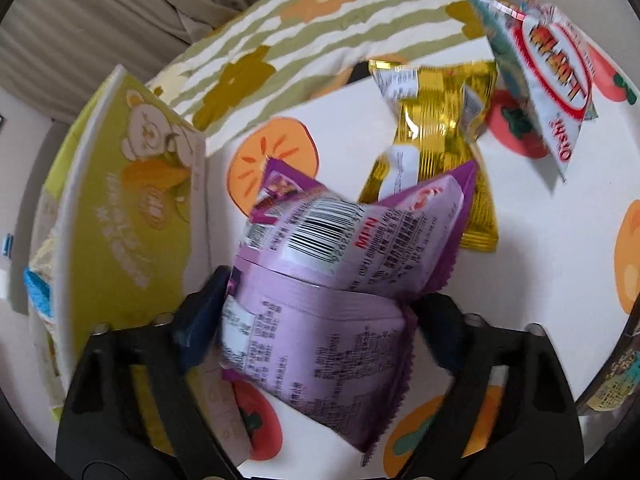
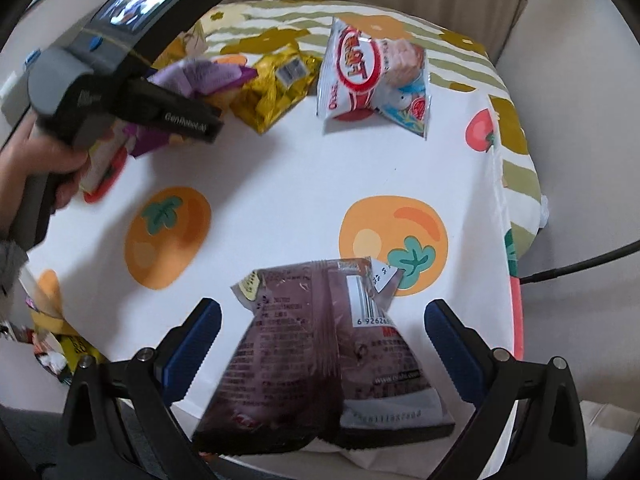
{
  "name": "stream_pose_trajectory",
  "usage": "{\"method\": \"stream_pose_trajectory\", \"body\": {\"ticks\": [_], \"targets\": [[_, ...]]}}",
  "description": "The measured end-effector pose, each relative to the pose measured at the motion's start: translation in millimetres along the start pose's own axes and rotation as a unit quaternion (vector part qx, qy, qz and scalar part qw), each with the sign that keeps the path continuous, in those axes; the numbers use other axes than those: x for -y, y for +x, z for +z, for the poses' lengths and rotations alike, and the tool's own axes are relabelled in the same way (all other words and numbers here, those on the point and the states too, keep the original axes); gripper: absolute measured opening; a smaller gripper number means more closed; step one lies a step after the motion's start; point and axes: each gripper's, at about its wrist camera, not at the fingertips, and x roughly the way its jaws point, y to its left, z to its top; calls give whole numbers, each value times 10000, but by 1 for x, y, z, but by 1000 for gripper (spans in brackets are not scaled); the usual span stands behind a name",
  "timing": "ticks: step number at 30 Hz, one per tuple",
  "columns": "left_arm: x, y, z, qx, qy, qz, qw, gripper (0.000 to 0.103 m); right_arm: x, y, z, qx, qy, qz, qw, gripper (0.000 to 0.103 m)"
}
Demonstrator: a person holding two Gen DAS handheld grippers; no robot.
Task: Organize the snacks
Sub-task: 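Grasp the purple bag with the left tool while the right tool grasps the brown-purple bag, then carry both bags over the yellow-green box and open both tools to release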
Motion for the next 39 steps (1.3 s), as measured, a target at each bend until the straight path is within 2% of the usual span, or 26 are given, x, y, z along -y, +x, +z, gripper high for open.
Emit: {"method": "stream_pose_trajectory", "body": {"ticks": [4,18,20,28,34,39], "targets": [[-1,-2,-3,92,74,-72,9999,66,3,7,-5,-55,104,49,9999,101],[4,-31,-36,116,-97,-292,9995,64,14,27,-11,-276,417,427,9978,100],[6,-35,-42,120,-119,-332,9993,64,16,31,-11,-325,456,471,9973,87],[13,-55,-56,177,-189,-413,9988,64,31,27,-11,-180,639,520,9964,67],[10,-75,-53,342,-257,-443,9981,64,36,13,-4,27,663,505,9965,66],[1,-111,-49,645,-396,-470,9960,64,34,-17,4,342,592,494,9964,66]]}}
